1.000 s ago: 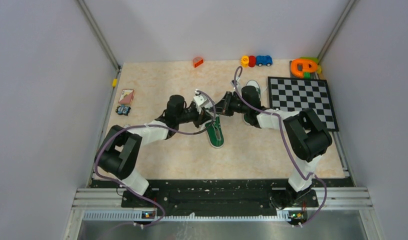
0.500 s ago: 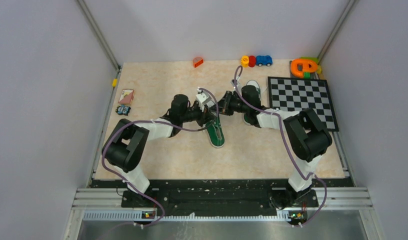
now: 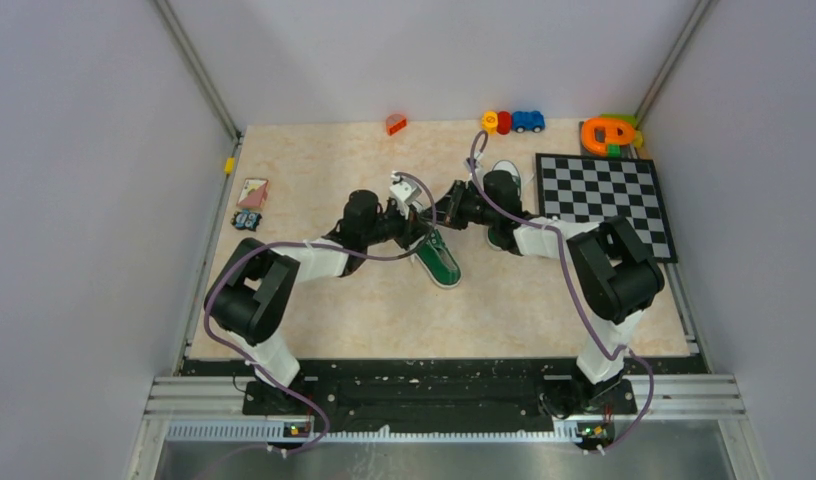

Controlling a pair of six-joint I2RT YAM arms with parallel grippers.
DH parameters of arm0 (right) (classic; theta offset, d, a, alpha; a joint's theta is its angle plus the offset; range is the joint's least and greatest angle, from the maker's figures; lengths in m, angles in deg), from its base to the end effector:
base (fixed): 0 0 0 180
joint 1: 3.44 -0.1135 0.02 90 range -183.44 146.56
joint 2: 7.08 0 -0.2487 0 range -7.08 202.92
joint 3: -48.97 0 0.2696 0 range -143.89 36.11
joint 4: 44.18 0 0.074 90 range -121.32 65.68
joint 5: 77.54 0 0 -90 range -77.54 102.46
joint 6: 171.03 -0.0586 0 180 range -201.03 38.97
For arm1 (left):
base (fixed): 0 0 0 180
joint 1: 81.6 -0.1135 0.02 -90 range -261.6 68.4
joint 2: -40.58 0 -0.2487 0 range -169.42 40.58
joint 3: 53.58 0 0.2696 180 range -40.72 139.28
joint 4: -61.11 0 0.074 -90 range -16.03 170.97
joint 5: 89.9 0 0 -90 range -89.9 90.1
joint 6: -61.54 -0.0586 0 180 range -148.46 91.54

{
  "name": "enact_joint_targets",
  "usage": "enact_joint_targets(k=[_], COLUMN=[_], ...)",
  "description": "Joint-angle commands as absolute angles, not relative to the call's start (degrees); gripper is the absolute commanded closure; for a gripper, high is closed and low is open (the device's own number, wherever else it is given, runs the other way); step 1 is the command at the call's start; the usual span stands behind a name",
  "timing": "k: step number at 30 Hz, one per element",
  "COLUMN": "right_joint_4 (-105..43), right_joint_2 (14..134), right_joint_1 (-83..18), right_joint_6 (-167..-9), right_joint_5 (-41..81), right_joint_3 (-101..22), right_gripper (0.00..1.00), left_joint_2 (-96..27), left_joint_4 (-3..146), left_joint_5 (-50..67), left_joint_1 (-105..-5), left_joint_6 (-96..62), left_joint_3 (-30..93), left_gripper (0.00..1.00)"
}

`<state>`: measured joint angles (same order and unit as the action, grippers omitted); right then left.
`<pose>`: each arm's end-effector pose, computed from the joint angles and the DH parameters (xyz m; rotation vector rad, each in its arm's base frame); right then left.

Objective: Tie the shoes
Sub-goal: Cross the shoelace with the shoelace.

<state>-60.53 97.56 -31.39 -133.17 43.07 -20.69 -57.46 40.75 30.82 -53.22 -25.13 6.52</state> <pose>0.3585 0.2240 0.1598 0.0362 2.1267 1.4016 0.3254 -0.2098 0.1564 0.7810 1.7628 -0.8776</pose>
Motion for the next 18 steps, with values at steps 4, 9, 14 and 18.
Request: enact_joint_targets(k=[4,9,14,18], right_joint_4=[-62.9,-60.7,-59.9,-58.4], right_joint_2=[95.9,96.2,96.7,96.6], right_joint_1=[-32.0,-32.2,-32.3,-32.4], right_joint_6=[-132.7,-130.7,-130.1,-129.3], right_joint_5=[43.5,42.6,42.5,42.0], right_joint_3=[-22.1,-23.4,-24.6,-25.2], right_gripper=[1.0,1.0,1.0,1.0], left_joint_2=[-56.3,-56.3,-56.1,-53.7], left_joint_4=[35.6,33.8,32.3,36.5], left_joint_5=[24.0,23.5,25.0,25.3], left_joint_1=[-53.7,-53.7,-53.7,-53.7], left_joint_6=[-24.4,-24.3,-22.9,-22.6], left_joint_3=[5.1,4.3,4.2,4.1], left_gripper=[1.0,1.0,1.0,1.0])
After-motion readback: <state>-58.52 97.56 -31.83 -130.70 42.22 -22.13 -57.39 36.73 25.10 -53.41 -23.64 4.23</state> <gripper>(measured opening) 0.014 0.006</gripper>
